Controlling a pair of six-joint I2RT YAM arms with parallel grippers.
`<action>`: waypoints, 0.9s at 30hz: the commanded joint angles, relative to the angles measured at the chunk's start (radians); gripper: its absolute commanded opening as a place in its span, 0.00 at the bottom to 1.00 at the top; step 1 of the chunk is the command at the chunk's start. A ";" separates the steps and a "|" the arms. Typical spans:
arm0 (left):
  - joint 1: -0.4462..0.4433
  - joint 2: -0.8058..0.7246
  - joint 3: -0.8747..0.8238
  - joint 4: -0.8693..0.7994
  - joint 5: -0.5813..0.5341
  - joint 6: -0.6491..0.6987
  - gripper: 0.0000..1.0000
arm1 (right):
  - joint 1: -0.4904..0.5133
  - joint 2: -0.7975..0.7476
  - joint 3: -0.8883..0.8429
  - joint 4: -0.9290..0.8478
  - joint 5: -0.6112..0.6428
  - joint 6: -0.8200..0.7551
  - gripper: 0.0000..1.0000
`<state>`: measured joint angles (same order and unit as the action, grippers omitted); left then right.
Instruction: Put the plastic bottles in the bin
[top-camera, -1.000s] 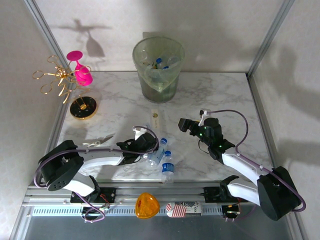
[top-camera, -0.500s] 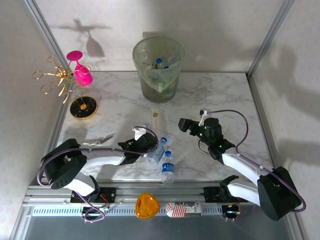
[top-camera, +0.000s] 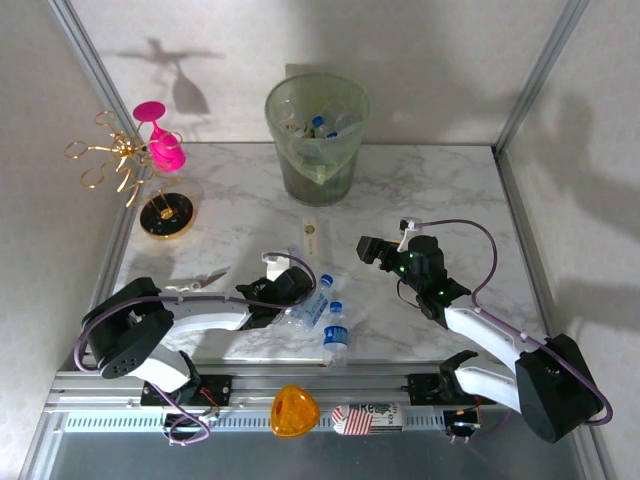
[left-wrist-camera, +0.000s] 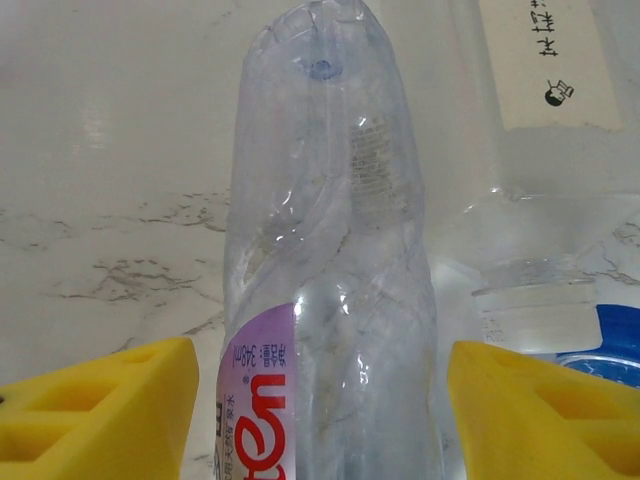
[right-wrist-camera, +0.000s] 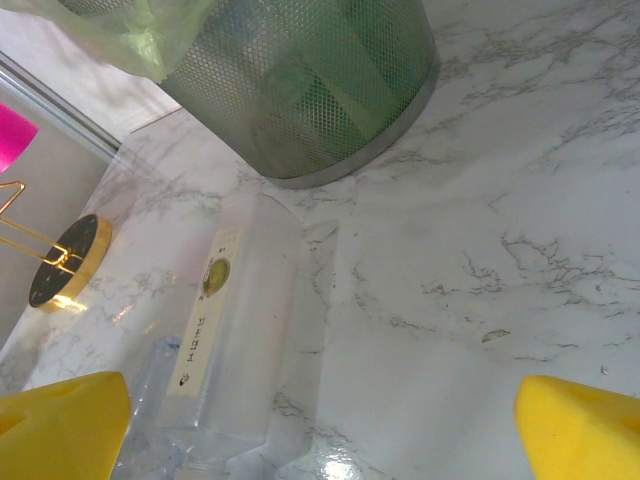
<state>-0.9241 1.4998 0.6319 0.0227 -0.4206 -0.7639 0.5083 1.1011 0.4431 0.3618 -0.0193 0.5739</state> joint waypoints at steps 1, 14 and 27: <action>-0.009 0.016 -0.026 -0.063 -0.039 0.002 0.66 | 0.006 -0.024 0.025 0.003 0.019 0.014 0.99; -0.009 0.034 -0.029 -0.055 -0.071 0.011 0.62 | 0.006 -0.040 0.025 -0.007 0.021 0.017 0.99; -0.007 -0.214 -0.032 -0.072 -0.184 0.018 0.48 | 0.007 -0.041 0.025 0.004 0.012 0.026 0.99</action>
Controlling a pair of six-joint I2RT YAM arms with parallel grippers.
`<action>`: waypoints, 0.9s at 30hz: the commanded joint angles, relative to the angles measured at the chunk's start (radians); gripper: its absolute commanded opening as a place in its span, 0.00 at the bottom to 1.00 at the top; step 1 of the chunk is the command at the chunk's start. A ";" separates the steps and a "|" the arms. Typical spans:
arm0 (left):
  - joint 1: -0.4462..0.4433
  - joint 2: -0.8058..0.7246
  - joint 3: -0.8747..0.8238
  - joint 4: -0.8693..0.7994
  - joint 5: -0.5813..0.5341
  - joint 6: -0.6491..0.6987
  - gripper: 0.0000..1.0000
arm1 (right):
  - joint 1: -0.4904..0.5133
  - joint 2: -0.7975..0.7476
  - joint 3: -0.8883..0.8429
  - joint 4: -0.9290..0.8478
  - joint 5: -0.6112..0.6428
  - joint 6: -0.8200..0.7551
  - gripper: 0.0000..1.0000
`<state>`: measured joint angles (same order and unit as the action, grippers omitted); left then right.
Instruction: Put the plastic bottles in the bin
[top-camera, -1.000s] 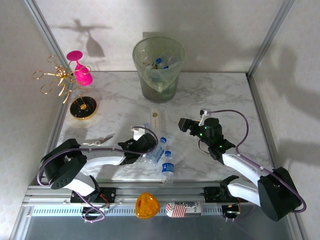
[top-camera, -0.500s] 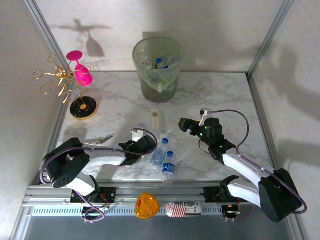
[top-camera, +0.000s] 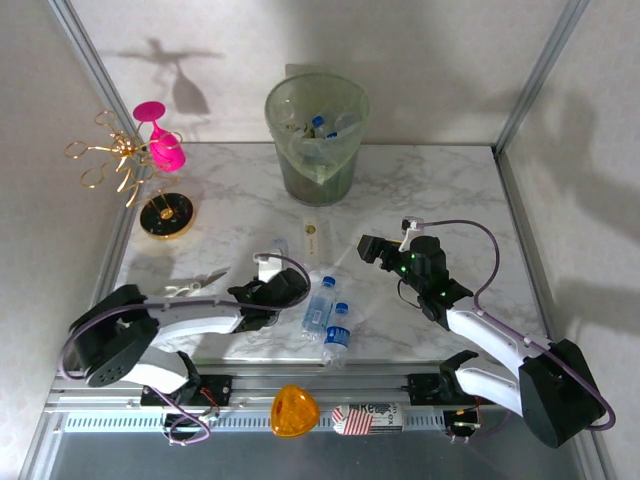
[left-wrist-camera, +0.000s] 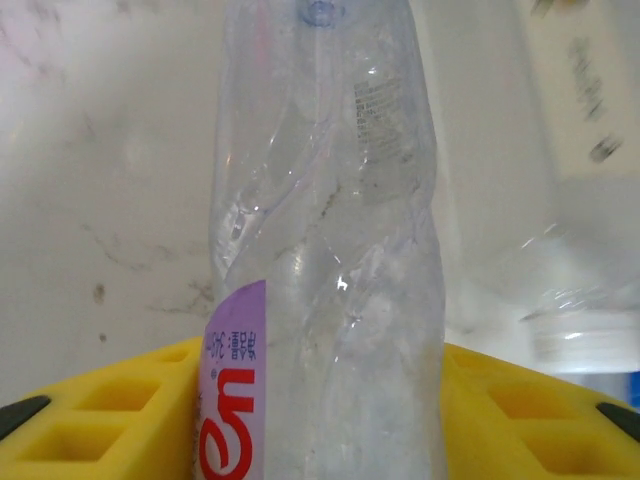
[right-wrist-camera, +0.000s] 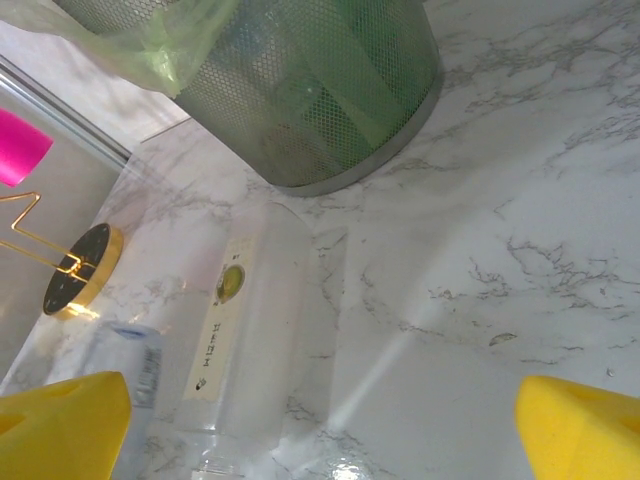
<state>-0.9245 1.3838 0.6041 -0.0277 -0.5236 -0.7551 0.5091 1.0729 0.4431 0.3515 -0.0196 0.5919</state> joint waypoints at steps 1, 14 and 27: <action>-0.006 -0.135 -0.004 -0.021 -0.093 0.012 0.48 | 0.006 -0.012 0.026 0.016 0.011 0.008 0.99; 0.089 -0.507 0.119 0.289 -0.069 0.272 0.41 | 0.010 0.000 0.023 0.052 -0.020 0.017 0.99; 0.303 -0.006 0.773 0.154 0.334 0.441 0.42 | 0.014 -0.105 -0.029 0.047 0.006 0.037 0.99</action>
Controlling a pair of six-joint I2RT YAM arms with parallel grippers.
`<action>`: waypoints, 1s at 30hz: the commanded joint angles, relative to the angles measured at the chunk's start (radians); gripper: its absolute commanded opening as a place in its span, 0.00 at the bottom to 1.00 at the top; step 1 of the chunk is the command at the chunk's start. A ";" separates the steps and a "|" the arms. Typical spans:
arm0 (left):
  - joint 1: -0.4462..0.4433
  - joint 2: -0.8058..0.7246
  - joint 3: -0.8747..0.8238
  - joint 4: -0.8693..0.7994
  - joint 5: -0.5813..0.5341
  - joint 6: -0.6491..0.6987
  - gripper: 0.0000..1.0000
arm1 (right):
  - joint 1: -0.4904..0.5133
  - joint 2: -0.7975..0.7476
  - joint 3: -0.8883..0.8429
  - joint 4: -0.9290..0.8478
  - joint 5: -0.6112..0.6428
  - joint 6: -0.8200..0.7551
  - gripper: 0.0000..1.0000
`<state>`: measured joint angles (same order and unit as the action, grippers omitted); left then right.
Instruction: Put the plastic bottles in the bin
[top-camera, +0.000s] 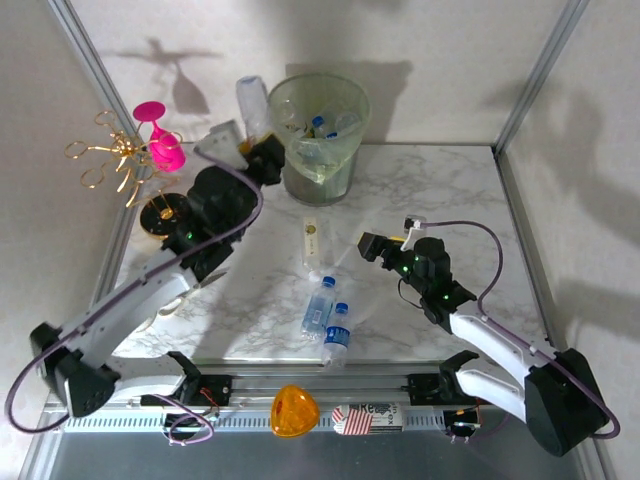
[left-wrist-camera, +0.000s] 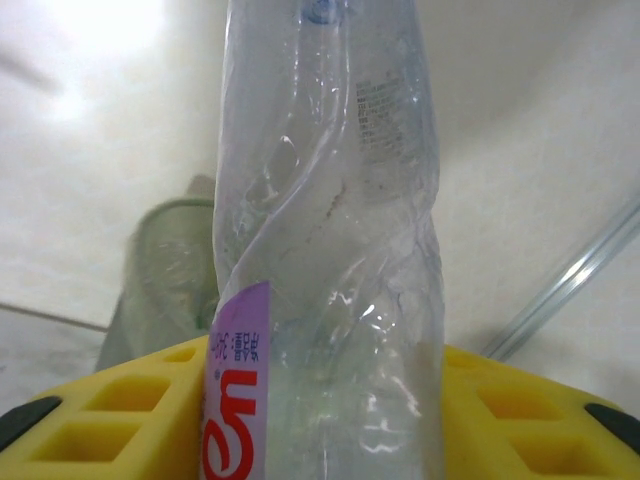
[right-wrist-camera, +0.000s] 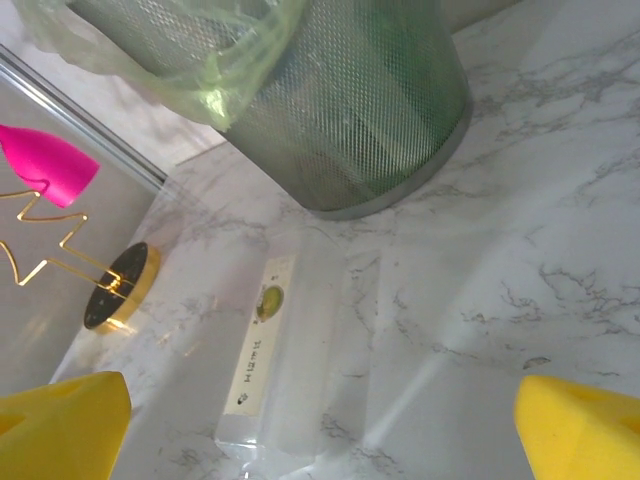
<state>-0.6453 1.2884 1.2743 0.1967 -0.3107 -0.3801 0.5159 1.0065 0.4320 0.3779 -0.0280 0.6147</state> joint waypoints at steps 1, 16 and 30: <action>0.036 0.134 0.154 -0.089 0.138 0.067 0.42 | 0.010 -0.049 -0.022 0.021 0.018 0.014 0.99; 0.114 0.938 1.215 -0.647 0.272 0.085 0.44 | 0.007 -0.216 -0.067 -0.052 0.098 0.014 0.99; 0.150 1.011 1.215 -0.578 0.333 0.004 0.73 | 0.007 -0.282 -0.081 -0.089 0.143 0.005 0.99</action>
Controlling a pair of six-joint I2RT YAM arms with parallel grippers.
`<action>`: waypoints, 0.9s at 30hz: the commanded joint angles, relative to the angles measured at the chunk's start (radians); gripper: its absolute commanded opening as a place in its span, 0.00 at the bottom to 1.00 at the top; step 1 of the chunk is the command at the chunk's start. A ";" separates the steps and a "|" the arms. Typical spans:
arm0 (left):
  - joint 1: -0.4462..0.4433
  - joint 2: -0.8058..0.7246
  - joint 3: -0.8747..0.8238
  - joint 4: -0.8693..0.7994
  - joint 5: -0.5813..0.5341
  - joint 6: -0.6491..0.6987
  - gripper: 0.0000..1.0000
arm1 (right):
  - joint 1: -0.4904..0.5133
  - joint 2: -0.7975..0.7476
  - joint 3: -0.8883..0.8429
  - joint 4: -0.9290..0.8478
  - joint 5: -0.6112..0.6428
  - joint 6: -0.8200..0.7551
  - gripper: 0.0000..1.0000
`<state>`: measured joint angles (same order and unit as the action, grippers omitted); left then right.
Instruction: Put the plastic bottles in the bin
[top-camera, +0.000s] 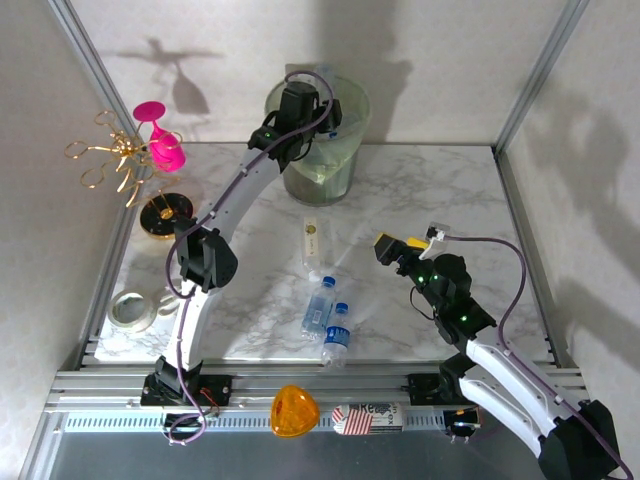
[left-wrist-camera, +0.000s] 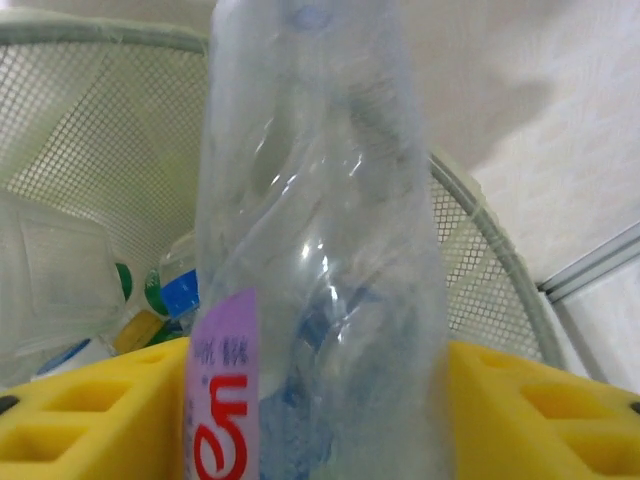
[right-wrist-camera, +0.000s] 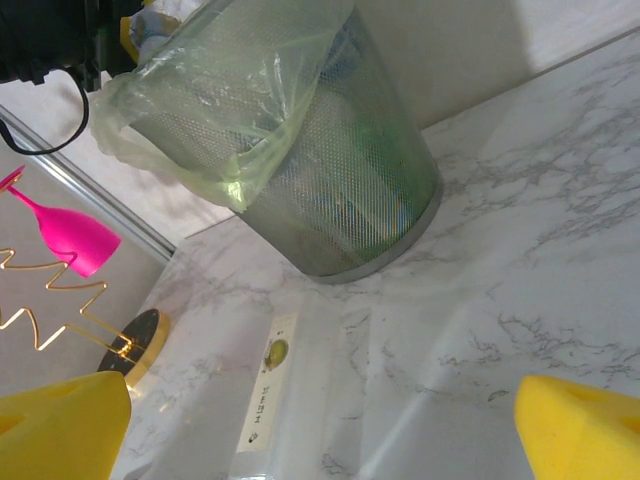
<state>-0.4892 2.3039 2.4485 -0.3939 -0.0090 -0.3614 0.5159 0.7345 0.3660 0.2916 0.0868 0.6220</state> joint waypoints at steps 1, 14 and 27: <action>-0.006 -0.007 0.040 0.014 0.035 -0.014 0.78 | 0.008 -0.008 -0.013 -0.002 0.026 -0.002 0.99; -0.057 -0.158 -0.067 0.047 -0.022 0.057 1.00 | 0.010 0.101 0.010 0.002 -0.023 0.024 0.99; -0.176 -0.720 -0.900 0.549 -0.129 0.049 1.00 | 0.164 0.216 0.041 -0.121 -0.062 0.044 0.99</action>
<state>-0.6685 1.6619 1.6890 -0.0231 -0.1036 -0.2821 0.6449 0.9375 0.3805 0.2146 0.0471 0.6445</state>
